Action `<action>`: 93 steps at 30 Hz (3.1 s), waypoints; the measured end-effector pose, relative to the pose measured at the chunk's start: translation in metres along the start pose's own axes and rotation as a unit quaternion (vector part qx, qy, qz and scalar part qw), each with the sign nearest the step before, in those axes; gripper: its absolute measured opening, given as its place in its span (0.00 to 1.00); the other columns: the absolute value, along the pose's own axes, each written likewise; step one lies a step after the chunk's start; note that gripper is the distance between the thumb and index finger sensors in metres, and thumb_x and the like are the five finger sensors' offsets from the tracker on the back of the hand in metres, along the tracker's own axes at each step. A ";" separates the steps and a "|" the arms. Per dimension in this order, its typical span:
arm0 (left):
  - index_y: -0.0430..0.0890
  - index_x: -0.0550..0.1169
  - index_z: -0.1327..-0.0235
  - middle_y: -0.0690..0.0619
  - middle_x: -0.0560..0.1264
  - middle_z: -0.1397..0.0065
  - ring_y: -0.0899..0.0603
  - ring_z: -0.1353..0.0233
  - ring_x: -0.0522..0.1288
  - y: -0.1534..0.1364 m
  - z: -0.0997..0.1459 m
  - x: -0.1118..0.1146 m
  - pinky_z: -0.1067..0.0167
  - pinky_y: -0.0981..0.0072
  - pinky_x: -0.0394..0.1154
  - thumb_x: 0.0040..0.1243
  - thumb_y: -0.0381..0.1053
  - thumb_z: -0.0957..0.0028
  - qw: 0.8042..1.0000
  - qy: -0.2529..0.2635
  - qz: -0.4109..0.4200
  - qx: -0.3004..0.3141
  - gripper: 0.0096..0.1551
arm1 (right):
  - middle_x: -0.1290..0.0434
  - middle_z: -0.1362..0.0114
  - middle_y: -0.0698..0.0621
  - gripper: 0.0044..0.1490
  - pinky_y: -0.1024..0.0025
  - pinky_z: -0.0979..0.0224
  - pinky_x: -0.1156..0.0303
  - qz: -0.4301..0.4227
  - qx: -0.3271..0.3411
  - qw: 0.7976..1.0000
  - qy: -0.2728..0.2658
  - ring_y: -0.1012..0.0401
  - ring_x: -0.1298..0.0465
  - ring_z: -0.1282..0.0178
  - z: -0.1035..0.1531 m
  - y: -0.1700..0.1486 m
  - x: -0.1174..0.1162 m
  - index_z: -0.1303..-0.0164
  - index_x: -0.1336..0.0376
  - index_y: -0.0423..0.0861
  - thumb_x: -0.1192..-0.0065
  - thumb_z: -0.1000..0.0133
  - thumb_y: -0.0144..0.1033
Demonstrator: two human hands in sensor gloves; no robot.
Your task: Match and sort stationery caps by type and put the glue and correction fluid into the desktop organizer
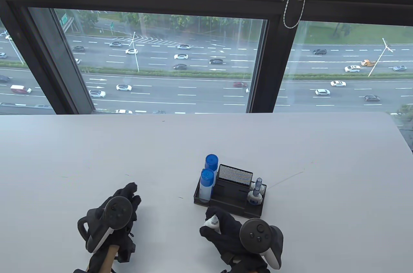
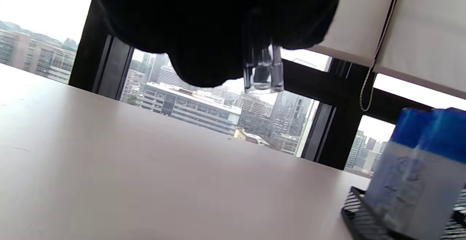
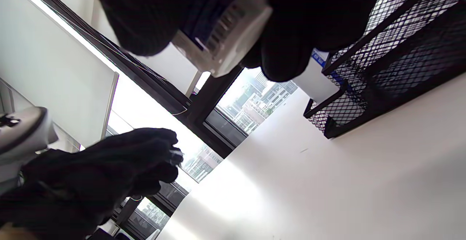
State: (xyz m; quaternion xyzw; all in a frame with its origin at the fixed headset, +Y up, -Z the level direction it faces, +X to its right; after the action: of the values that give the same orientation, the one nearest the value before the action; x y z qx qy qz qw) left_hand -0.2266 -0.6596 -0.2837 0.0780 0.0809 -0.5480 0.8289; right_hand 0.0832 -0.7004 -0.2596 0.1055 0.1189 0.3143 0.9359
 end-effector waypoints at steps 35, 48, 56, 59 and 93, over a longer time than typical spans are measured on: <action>0.55 0.76 0.29 0.55 0.84 0.32 0.48 0.39 0.88 0.151 0.047 0.014 0.40 0.52 0.81 0.56 0.60 0.39 0.961 0.043 0.010 0.274 0.27 | 0.24 0.34 0.43 0.38 0.48 0.35 0.25 0.008 0.019 0.999 -0.049 0.51 0.18 0.42 0.004 0.003 0.008 0.32 0.35 0.44 0.27 0.50 0.46; 0.55 0.75 0.30 0.55 0.84 0.34 0.49 0.40 0.88 0.154 0.053 0.016 0.41 0.53 0.81 0.60 0.61 0.42 0.956 0.064 0.021 0.285 0.28 | 0.24 0.30 0.44 0.37 0.46 0.31 0.28 0.043 0.042 0.998 -0.007 0.48 0.21 0.36 0.004 0.008 0.020 0.30 0.35 0.45 0.34 0.46 0.52; 0.54 0.71 0.24 0.54 0.80 0.28 0.46 0.34 0.85 0.150 0.049 0.006 0.37 0.49 0.78 0.56 0.65 0.40 0.963 0.056 0.008 0.263 0.33 | 0.24 0.31 0.44 0.37 0.46 0.30 0.30 0.041 0.025 0.998 -0.037 0.47 0.22 0.36 0.002 -0.002 0.024 0.25 0.38 0.49 0.37 0.44 0.51; 0.54 0.71 0.23 0.53 0.79 0.26 0.45 0.32 0.84 0.137 0.044 0.002 0.35 0.47 0.77 0.54 0.67 0.40 0.969 0.064 0.001 0.237 0.34 | 0.24 0.31 0.44 0.37 0.46 0.30 0.30 0.069 0.002 0.996 -0.058 0.47 0.22 0.37 0.002 -0.009 0.035 0.25 0.39 0.49 0.38 0.43 0.51; 0.54 0.70 0.23 0.52 0.77 0.24 0.44 0.29 0.82 0.022 0.023 0.060 0.33 0.45 0.76 0.53 0.68 0.40 0.992 -0.042 -0.082 0.084 0.34 | 0.32 0.23 0.42 0.33 0.44 0.22 0.36 0.063 -0.164 0.971 -0.165 0.45 0.28 0.26 -0.022 -0.105 0.067 0.26 0.39 0.54 0.33 0.44 0.37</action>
State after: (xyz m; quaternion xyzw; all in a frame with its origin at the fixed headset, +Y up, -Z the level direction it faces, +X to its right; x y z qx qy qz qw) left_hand -0.1826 -0.7096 -0.2736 0.1172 0.0059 -0.6217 0.7744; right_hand 0.1881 -0.7384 -0.3195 0.0081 -0.0967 0.3659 0.9256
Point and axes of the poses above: the tracker on the back of each hand, its own y axis roughly to the thumb side, its own z axis roughly from the fingertips to the wrist, x = y × z, the point moved 1 cm from there along -z, roughly from the wrist to the fingertips
